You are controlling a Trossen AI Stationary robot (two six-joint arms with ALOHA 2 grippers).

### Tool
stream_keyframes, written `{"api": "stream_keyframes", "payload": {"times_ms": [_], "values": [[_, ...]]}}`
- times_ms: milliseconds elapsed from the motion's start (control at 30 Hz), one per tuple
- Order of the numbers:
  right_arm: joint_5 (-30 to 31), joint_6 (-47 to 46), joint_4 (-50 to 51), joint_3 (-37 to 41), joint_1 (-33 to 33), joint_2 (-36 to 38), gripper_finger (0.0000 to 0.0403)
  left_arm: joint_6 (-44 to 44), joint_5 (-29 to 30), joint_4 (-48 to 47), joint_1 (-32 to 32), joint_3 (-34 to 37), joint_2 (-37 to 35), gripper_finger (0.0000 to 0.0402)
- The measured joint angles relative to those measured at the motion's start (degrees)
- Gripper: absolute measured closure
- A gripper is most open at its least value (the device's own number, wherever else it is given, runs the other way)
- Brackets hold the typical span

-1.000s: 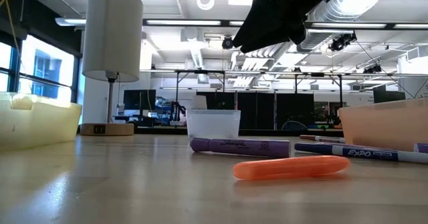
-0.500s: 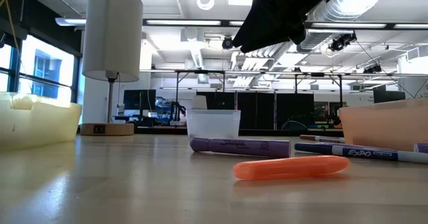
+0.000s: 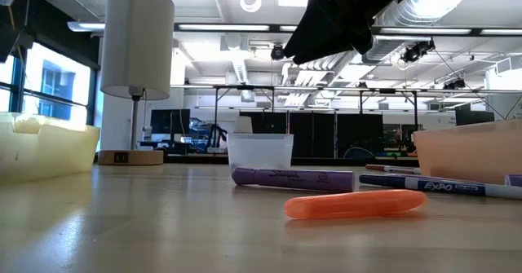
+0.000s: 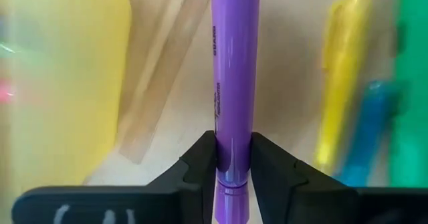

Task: Pick & Place Markers
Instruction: Put the purple highlighter pen into the orange bin

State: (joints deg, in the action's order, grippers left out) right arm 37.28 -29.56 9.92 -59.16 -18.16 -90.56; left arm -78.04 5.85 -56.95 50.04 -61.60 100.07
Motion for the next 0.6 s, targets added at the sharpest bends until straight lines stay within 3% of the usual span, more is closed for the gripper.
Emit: {"api": "stream_keyframes", "payload": {"times_ms": [233, 600], "values": [[-0.2, 0.1, -0.3, 0.0, 0.0, 0.0, 0.0253, 5.6, 4.5, -7.0, -1.7, -9.9, -0.1, 0.0327], [2.4, 2.3, -1.7, 0.0, -0.8, 0.0, 0.0254, 28.2, 19.6, -8.4, -12.1, -23.4, -0.2, 0.0326]]}}
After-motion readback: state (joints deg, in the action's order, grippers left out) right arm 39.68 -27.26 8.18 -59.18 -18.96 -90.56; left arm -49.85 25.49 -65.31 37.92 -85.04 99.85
